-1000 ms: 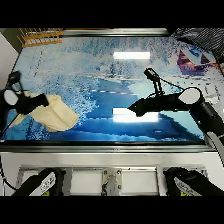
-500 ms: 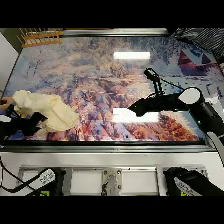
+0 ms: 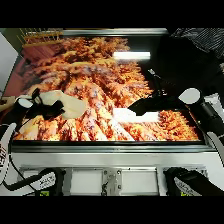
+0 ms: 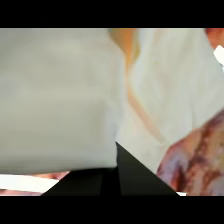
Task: Fold the clothes and pants, and hang the long-sleeved shirts on hangers.
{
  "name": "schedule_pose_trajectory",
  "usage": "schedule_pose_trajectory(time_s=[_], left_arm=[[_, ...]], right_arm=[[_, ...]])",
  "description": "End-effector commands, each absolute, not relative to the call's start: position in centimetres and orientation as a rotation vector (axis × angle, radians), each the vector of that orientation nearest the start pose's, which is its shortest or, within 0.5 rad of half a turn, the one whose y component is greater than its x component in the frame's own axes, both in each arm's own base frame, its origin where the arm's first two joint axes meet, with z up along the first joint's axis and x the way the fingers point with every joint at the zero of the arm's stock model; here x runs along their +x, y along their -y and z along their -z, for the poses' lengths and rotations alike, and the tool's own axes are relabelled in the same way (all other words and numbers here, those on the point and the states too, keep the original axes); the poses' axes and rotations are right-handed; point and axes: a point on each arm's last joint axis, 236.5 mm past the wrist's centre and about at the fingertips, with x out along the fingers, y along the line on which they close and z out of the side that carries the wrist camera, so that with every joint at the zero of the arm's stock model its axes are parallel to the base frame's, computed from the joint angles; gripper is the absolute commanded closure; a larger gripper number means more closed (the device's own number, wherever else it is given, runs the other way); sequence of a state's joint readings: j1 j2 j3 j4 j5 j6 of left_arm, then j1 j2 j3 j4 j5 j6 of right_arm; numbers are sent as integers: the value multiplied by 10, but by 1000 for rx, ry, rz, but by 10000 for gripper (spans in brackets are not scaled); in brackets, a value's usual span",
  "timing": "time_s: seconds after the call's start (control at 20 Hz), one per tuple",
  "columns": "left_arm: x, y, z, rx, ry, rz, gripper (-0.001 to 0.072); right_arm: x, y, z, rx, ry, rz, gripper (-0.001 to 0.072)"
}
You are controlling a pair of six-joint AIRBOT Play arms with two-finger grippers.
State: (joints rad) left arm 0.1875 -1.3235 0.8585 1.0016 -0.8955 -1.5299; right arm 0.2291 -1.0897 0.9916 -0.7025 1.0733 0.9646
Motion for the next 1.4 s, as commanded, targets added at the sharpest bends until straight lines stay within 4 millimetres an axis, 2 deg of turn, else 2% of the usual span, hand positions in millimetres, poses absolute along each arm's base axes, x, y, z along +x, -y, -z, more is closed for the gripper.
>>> schedule_pose_trajectory(time_s=[0.0,0.1,0.15,0.25,0.3,0.35,0.4,0.45,0.5,0.55,0.65,0.75,0.85,0.9,1.0,1.05,1.15,1.2,1.25,1.35], left_arm=[[392,138,12,-575,-1223,279,703],[388,207,-20,-470,-1175,442,704],[381,244,-36,-424,-1144,525,703],[366,306,-65,-360,-1055,659,703],[360,332,-80,-346,-997,711,613],[358,350,-93,-337,-943,744,270],[360,360,-108,-344,-894,763,73],[365,361,-120,-349,-866,767,90],[374,349,-128,-329,-853,749,90],[385,329,-129,-310,-861,707,90],[405,267,-114,-301,-928,560,91],[411,193,-83,-332,-1012,390,90],[403,128,-50,-406,-1068,240,91],[393,94,-30,-453,-1098,157,90],[362,38,9,-552,-1171,5,90],[342,18,28,-600,-1218,-58,90],[303,-4,66,-666,-1324,-127,90],[287,-4,81,-692,-1374,-129,90],[277,2,93,-721,-1414,-104,90],[268,23,109,-755,-1458,-31,90]], right_arm=[[317,-248,-111,264,-908,-952,695],[324,-242,-117,232,-860,-956,696],[333,-229,-119,226,-851,-914,698],[359,-184,-122,270,-851,-762,699],[370,-155,-122,304,-850,-673,699],[378,-125,-120,330,-848,-586,699],[384,-99,-118,355,-848,-513,699],[387,-77,-114,381,-854,-453,699],[387,-58,-112,399,-858,-410,699],[386,-47,-111,413,-863,-388,699],[382,-35,-107,423,-882,-368,699],[378,-31,-99,378,-910,-353,699],[375,-34,-93,341,-934,-357,699],[374,-37,-91,334,-941,-363,699],[372,-42,-86,316,-958,-376,699],[372,-47,-84,312,-966,-387,699],[374,-55,-78,309,-983,-406,699],[374,-60,-73,306,-996,-417,699],[374,-65,-69,305,-1010,-429,699],[374,-75,-58,304,-1044,-453,699]])
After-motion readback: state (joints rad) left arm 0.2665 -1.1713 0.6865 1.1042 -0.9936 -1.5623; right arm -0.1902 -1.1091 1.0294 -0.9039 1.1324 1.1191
